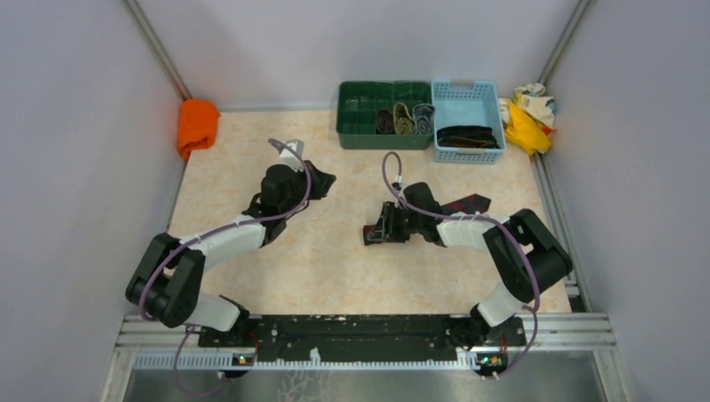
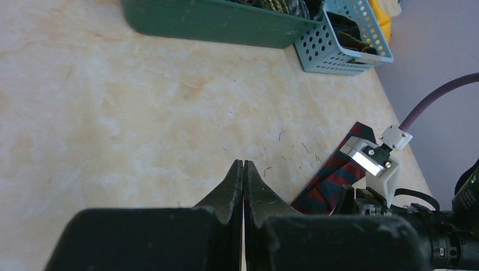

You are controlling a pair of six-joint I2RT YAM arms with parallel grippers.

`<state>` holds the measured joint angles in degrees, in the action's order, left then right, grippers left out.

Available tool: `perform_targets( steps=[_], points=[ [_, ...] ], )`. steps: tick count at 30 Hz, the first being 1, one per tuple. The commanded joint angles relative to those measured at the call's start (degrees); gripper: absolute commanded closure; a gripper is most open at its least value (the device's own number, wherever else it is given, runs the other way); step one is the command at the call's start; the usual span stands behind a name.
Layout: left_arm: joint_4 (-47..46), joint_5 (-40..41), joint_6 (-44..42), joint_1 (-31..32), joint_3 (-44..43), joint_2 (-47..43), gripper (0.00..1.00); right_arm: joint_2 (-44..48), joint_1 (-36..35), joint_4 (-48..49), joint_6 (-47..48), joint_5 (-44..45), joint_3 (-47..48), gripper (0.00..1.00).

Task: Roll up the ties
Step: Roll the tie at the center of the board.

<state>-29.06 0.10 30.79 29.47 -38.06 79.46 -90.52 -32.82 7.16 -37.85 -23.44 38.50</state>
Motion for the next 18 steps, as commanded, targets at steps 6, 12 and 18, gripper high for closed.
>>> perform_targets(
  steps=[6,12,18],
  points=[
    [-8.8,-10.3,-2.8,2.6,-6.8,14.1,1.00,3.8,7.0,2.2,-1.2,-6.7,-5.2,0.63],
    [-11.0,-13.1,-5.2,5.7,-11.3,22.5,1.00,2.6,8.0,-1.1,2.0,-7.4,-1.4,0.61],
    [-12.7,-16.0,-6.6,6.5,-15.6,30.4,1.00,3.0,8.5,-5.1,3.8,-4.7,1.0,0.53]
  ],
)
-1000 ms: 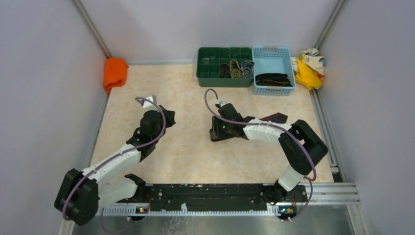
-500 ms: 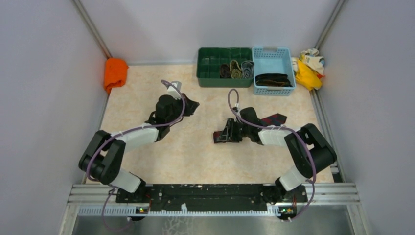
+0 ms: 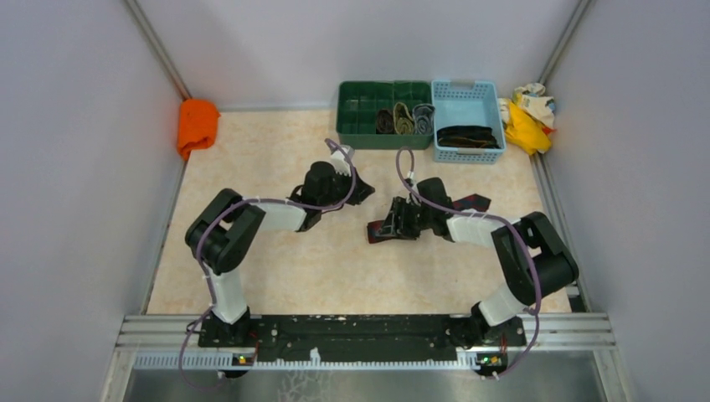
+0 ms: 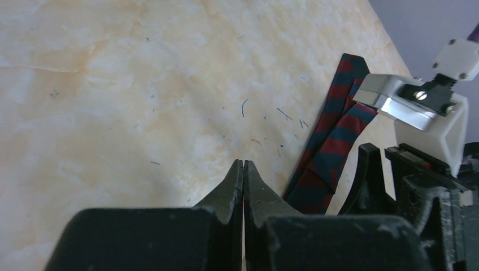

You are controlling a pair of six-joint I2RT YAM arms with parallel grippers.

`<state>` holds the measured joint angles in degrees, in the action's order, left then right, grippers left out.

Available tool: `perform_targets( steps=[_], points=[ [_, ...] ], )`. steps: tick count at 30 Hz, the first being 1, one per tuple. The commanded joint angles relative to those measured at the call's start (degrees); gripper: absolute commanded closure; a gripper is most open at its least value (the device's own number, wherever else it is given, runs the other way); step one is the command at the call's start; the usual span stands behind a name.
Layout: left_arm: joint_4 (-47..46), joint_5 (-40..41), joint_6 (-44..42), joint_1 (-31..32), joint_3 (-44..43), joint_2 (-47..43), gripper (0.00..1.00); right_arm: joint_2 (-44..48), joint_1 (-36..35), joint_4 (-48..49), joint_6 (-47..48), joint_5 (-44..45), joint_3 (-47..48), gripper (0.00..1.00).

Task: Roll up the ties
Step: Roll the tie at the center of the board.

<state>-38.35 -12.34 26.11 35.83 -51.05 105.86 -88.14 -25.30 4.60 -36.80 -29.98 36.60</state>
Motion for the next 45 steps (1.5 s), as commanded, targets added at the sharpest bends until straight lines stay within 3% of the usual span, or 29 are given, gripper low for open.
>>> perform_targets(
  steps=[1,7,19,23,25,28,37,40,43,45],
  points=[
    [-3.8,-4.3,-2.0,0.3,-3.3,5.1,1.00,0.9,1.1,-3.2,3.1,2.5,3.1,0.52],
    [-4.2,-6.8,-2.0,0.3,-6.2,10.5,1.00,2.5,1.2,-10.4,6.6,8.1,6.5,0.48],
    [-4.9,-9.4,-2.4,0.6,-6.9,13.2,1.00,4.5,1.2,-18.6,11.0,19.1,10.3,0.51],
    [-5.0,-10.4,-2.4,0.6,-7.7,14.4,1.00,3.9,1.3,-18.9,11.2,20.7,10.2,0.58],
    [-4.8,-10.6,-2.7,0.7,-7.9,14.9,1.00,3.1,1.2,-19.1,11.3,21.2,10.2,0.68],
    [-3.9,-11.2,-3.6,0.6,-8.7,15.2,1.00,2.8,1.2,-18.4,11.6,20.0,10.0,0.71],
    [0.2,-10.9,-8.4,0.5,-12.6,16.9,1.00,17.3,-1.8,-18.3,9.8,20.4,6.6,0.65],
    [1.7,-11.7,-10.9,0.5,-14.9,18.3,1.00,20.8,-3.8,-18.9,7.7,20.1,4.0,0.75],
    [3.7,-12.5,-13.2,0.5,-16.7,19.8,1.00,21.5,-7.0,-17.1,5.2,19.7,0.6,1.00],
    [5.5,-12.9,-14.3,0.5,-17.1,20.1,1.00,21.0,-9.2,-15.8,3.6,20.6,-2.1,1.00]
  ],
)
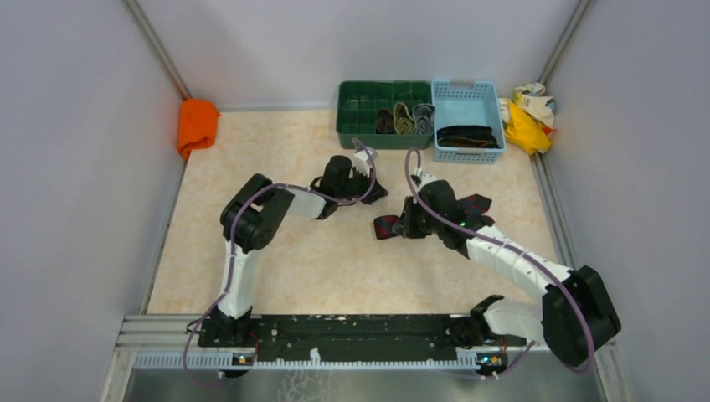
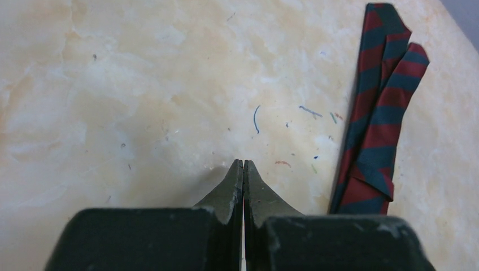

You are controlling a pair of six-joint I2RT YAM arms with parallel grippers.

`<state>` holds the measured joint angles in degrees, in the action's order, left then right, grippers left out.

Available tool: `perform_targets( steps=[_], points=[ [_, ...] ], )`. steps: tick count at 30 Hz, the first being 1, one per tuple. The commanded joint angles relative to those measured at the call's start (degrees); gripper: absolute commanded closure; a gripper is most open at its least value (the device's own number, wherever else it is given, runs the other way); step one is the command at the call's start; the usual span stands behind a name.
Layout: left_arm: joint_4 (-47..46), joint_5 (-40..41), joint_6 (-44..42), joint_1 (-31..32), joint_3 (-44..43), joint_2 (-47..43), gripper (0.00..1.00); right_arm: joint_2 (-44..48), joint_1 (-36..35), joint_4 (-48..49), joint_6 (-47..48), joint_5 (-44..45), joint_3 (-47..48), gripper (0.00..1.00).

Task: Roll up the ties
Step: Roll the tie at the center of the board.

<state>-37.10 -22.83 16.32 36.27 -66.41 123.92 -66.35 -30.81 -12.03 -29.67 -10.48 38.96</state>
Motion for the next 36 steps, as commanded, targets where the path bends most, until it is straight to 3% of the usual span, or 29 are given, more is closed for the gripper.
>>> perform_targets(
  steps=[1,6,15,20,28,31,36],
  points=[
    [5.1,-2.7,-5.0,0.0,-1.6,1.7,1.00,-1.1,-4.7,1.9,-4.1,1.2,-5.6,1.00],
    [10.5,-6.4,-6.5,0.1,-0.8,-0.7,1.00,-3.4,-7.1,8.3,-7.0,2.1,-10.8,1.00],
    [8.7,-11.8,-4.8,0.6,5.6,-4.1,1.00,-11.9,-7.2,15.8,-7.1,7.0,-11.9,1.00],
    [6.7,-16.1,-4.5,2.1,7.3,-4.3,1.00,-16.5,-7.2,16.1,-6.4,12.5,-9.4,1.00],
    [5.6,-23.0,-5.3,3.6,7.0,-3.3,1.00,-20.4,-7.2,14.6,-3.4,13.3,-3.6,1.00],
    [7.4,-21.8,-6.7,3.5,6.8,-3.5,1.00,-20.6,-7.2,13.7,-2.7,13.0,-2.9,1.00],
    [10.9,-13.0,-8.6,2.2,5.5,-3.9,1.00,-17.3,-7.3,9.3,-2.4,10.7,-3.2,1.00]
  ],
)
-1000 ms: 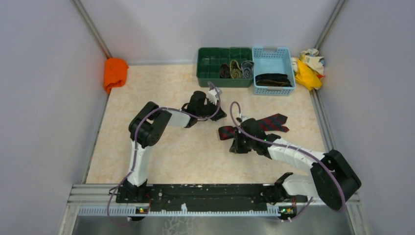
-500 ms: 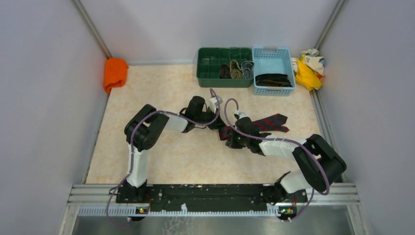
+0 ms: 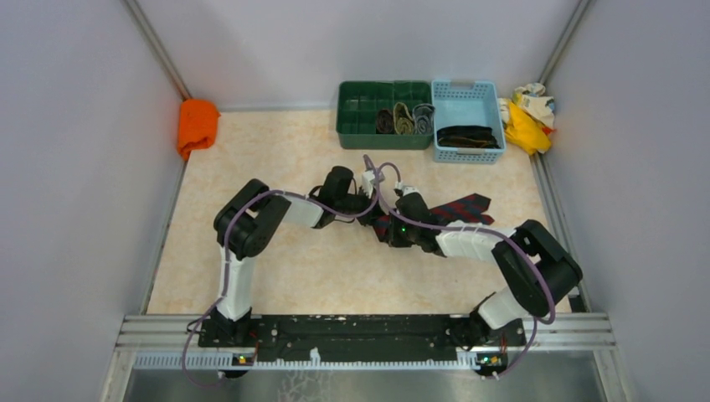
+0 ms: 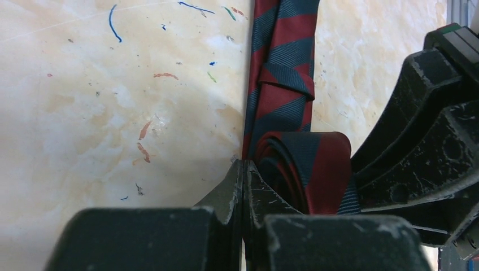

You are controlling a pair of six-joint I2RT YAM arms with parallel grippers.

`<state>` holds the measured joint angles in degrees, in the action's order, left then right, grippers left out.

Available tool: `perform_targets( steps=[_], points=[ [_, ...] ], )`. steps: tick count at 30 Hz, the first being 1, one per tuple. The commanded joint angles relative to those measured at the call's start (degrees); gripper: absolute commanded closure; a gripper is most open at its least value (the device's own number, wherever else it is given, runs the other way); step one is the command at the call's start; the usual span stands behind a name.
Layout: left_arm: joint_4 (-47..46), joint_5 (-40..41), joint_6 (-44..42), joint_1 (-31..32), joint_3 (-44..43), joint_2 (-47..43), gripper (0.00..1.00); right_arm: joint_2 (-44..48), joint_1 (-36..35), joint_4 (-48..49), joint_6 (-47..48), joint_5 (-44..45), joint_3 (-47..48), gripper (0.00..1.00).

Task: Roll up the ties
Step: Roll the tie at the center of the board.

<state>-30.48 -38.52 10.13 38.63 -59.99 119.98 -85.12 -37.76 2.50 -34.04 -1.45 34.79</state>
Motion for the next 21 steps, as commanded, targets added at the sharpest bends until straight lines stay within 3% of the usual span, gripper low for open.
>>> perform_targets(
  steps=[1,8,13,16,21],
  points=[
    [5.3,3.7,-2.3,-0.7,-1.6,0.2,1.00,3.0,-0.4,-6.3,2.0,1.7,0.5,1.00],
    [10.5,5.5,-4.0,-2.1,-9.2,1.9,1.00,15.9,-0.8,-15.7,1.9,3.8,-1.7,1.00],
    [9.9,1.1,-2.9,-1.7,-13.9,4.3,1.00,18.7,-0.9,-18.5,2.1,5.3,-0.8,0.99],
    [7.7,4.1,-0.2,-1.5,-11.8,1.9,1.00,19.7,-2.1,-20.1,4.0,7.4,2.0,0.98],
    [1.2,27.1,9.1,-3.5,2.6,-12.6,1.00,18.6,-7.5,-25.1,7.9,16.6,10.3,0.96]
  ],
)
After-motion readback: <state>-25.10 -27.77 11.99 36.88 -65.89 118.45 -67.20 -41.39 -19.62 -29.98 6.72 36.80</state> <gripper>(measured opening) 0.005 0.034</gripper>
